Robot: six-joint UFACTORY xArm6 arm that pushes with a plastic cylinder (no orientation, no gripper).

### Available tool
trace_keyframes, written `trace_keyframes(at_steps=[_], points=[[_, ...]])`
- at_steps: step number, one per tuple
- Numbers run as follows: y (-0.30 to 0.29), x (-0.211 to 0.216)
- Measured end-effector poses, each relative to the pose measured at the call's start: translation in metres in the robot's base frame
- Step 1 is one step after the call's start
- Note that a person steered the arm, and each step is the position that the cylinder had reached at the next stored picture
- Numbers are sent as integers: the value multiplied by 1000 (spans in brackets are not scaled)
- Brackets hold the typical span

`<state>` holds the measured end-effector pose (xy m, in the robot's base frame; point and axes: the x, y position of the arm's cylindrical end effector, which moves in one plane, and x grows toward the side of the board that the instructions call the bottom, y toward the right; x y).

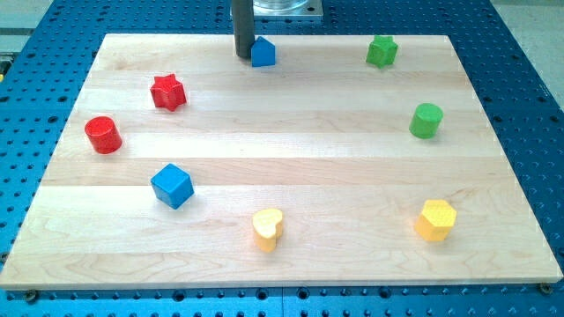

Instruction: Push the green star diagonally bottom right to the blue triangle

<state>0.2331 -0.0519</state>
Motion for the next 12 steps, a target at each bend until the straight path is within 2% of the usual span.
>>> trace_keyframes(at_steps=[1,4,5,6,8,9,10,12], points=[[18,0],[-63,3],[-87,25],[-82,69],[-26,77],[58,107],[122,114],[157,114]])
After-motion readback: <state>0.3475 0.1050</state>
